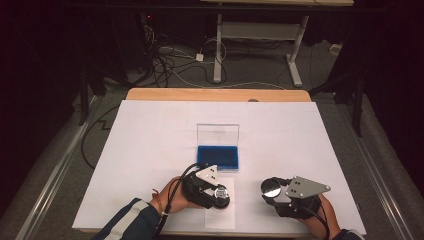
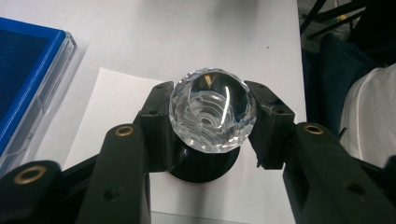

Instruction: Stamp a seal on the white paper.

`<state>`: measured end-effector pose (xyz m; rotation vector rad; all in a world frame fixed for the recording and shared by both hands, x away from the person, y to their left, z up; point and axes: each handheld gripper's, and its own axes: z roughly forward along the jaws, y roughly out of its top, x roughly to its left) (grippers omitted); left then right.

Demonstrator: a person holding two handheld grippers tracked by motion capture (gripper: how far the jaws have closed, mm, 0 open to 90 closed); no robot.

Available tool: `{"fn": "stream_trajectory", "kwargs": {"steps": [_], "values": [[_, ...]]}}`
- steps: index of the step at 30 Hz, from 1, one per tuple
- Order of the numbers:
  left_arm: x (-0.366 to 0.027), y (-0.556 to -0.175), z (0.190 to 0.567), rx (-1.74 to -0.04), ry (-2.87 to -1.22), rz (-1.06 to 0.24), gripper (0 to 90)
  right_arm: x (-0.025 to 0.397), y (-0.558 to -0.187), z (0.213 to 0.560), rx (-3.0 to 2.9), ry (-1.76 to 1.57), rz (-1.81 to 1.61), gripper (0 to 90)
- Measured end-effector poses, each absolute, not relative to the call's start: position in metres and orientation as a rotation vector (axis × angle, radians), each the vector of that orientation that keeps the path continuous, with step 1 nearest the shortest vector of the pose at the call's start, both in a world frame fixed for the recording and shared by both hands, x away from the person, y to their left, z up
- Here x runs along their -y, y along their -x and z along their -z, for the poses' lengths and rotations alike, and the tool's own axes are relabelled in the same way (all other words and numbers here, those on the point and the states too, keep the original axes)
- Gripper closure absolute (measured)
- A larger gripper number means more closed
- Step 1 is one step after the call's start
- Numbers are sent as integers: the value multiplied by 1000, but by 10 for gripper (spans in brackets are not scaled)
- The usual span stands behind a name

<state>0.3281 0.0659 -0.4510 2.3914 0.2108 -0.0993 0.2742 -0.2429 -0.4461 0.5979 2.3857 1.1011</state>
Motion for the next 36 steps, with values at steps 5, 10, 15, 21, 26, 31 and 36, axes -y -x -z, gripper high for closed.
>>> {"fn": "stream_trajectory", "kwargs": {"steps": [5, 10, 15, 21, 26, 31, 36], "values": [[-65, -327, 451, -211, -2399, 88, 545, 243, -274, 446, -2385, -597, -1100, 386], [-65, -327, 451, -212, -2403, 85, 546, 243, -274, 446, -2386, -596, -1099, 386], [-65, -327, 451, -215, -2405, 85, 546, 243, -274, 446, -2387, -600, -1097, 386], [-65, -328, 451, -215, -2405, 89, 546, 242, -274, 447, -2388, -599, -1097, 386], [-65, -328, 452, -219, -2400, 96, 546, 242, -274, 447, -2389, -599, -1096, 386], [-65, -327, 452, -215, -2399, 89, 547, 242, -274, 447, -2390, -600, -1095, 386], [-65, -327, 452, -210, -2404, 81, 547, 242, -274, 447, -2391, -601, -1095, 386]]}}
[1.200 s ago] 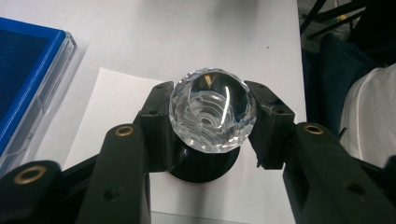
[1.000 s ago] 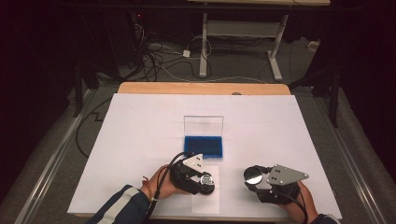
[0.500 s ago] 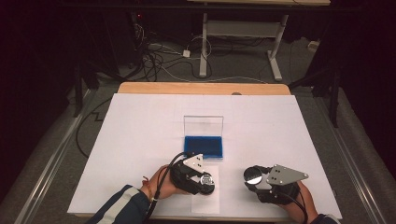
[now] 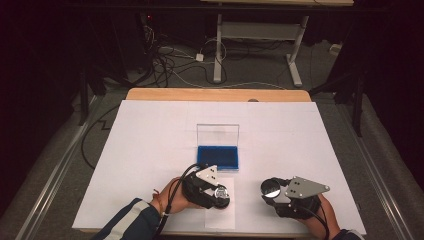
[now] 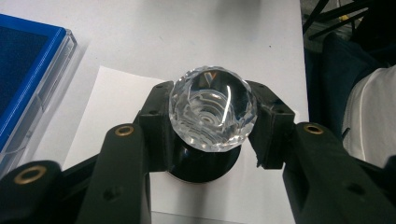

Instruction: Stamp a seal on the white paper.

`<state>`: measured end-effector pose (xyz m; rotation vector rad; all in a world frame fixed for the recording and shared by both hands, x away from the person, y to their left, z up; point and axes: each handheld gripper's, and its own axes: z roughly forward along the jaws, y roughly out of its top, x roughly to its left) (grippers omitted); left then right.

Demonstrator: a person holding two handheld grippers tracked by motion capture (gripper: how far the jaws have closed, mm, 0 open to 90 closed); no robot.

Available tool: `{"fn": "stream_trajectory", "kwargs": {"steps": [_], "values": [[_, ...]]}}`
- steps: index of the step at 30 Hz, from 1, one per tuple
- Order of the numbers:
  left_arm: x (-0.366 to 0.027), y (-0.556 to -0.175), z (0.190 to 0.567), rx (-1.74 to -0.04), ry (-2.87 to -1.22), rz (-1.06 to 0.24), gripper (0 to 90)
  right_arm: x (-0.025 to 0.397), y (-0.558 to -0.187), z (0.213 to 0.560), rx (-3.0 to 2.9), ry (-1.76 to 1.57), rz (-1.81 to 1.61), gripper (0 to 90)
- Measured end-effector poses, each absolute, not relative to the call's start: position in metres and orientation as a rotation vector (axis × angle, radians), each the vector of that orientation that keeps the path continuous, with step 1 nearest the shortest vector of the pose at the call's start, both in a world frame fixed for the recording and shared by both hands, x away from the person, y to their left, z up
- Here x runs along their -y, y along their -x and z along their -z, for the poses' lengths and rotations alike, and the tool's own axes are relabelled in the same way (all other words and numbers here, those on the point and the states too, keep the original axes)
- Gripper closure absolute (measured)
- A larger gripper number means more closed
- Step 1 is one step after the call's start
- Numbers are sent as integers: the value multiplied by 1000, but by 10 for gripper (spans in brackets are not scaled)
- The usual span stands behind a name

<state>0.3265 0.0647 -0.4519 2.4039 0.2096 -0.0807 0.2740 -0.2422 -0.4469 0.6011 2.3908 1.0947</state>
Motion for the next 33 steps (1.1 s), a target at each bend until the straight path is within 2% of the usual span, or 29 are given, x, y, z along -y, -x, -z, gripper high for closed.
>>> {"fn": "stream_trajectory", "kwargs": {"steps": [33], "values": [[-65, -325, 452, -216, -2406, 70, 546, 242, -273, 446, -2388, -592, -1091, 386]]}}
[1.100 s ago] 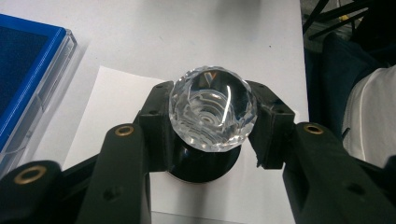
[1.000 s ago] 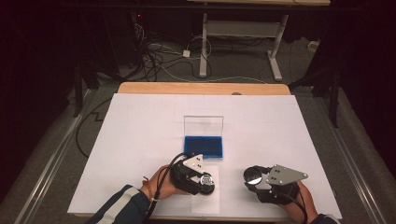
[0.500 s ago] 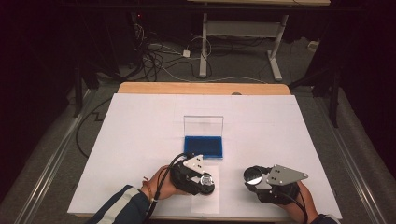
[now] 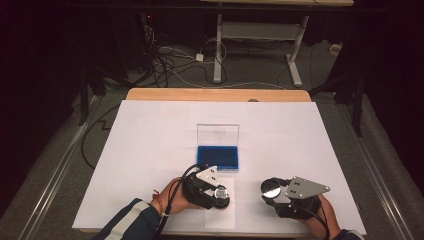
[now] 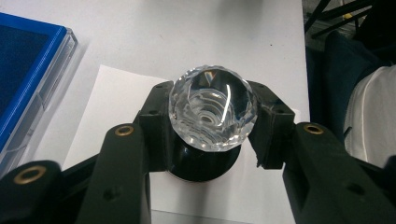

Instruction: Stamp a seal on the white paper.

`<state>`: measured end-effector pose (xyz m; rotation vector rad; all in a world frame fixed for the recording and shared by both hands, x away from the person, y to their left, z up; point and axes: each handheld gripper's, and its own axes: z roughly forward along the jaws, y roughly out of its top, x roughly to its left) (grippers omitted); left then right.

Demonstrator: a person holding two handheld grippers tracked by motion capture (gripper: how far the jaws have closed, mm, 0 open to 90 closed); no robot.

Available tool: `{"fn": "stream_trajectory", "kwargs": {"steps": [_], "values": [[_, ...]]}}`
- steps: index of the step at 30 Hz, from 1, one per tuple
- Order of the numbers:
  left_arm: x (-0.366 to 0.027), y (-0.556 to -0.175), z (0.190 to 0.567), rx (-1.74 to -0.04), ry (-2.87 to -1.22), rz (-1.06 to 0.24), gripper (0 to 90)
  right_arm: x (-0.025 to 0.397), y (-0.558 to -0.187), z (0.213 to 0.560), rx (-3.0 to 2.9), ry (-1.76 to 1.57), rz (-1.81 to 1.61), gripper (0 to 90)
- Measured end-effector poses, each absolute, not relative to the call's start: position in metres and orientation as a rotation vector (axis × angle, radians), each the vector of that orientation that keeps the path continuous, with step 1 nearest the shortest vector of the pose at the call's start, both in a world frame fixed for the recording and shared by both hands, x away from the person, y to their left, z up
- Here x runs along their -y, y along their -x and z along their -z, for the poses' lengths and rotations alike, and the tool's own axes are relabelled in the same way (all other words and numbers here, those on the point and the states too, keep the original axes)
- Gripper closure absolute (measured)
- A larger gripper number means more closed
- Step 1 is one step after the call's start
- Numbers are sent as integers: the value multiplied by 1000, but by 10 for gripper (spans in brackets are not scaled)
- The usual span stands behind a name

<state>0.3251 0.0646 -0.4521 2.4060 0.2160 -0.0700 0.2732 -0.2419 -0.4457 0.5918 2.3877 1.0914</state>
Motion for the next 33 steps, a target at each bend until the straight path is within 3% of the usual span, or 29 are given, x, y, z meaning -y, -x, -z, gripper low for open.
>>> {"fn": "stream_trajectory", "kwargs": {"steps": [23, 33], "values": [[-64, -324, 450, -204, -2417, 52, 545, 242, -273, 445, -2385, -599, -1097, 386], [-73, -321, 428, -193, -2339, 4, 545, 244, -273, 444, -2378, -596, -1101, 386]]}}
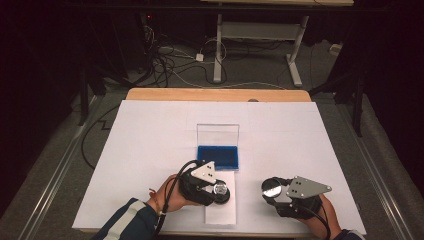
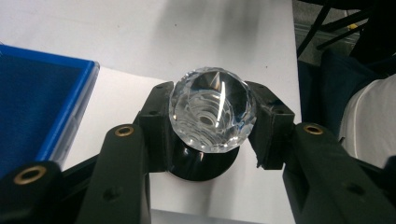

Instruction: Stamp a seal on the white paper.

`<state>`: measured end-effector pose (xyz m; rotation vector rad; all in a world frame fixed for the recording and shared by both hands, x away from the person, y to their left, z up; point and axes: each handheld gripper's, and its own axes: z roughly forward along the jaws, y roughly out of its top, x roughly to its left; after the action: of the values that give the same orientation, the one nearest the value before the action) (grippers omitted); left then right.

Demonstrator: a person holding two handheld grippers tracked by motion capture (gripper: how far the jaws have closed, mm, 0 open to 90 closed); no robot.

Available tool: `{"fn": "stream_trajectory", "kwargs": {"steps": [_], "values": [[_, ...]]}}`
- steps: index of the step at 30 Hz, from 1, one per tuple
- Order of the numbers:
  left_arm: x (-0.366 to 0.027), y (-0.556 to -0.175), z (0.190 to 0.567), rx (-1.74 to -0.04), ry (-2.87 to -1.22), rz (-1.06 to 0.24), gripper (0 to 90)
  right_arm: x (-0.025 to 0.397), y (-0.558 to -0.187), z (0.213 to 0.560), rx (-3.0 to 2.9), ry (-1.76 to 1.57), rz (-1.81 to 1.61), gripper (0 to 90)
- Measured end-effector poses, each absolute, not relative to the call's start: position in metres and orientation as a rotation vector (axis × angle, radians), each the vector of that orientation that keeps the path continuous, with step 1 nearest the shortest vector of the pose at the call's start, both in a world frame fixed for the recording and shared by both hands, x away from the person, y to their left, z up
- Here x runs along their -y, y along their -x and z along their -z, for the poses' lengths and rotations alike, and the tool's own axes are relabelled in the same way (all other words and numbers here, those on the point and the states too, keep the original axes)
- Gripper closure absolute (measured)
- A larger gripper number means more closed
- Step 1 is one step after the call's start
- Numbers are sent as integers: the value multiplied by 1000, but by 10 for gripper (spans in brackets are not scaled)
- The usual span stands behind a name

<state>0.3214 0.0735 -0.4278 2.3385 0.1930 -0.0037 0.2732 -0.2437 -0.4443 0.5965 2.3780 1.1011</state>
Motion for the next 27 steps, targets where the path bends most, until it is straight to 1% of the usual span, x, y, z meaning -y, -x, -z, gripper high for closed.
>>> {"fn": "stream_trajectory", "kwargs": {"steps": [5, 19, 21, 27], "values": [[-77, -321, 421, -208, -2314, -15, 545, 243, -273, 444, -2378, -598, -1102, 387], [-71, -323, 432, -205, -2336, 24, 544, 243, -273, 445, -2382, -592, -1100, 386], [-71, -322, 431, -196, -2336, 4, 545, 243, -273, 445, -2384, -594, -1097, 386], [-74, -320, 423, -191, -2307, 2, 545, 243, -273, 445, -2385, -597, -1098, 386]]}}
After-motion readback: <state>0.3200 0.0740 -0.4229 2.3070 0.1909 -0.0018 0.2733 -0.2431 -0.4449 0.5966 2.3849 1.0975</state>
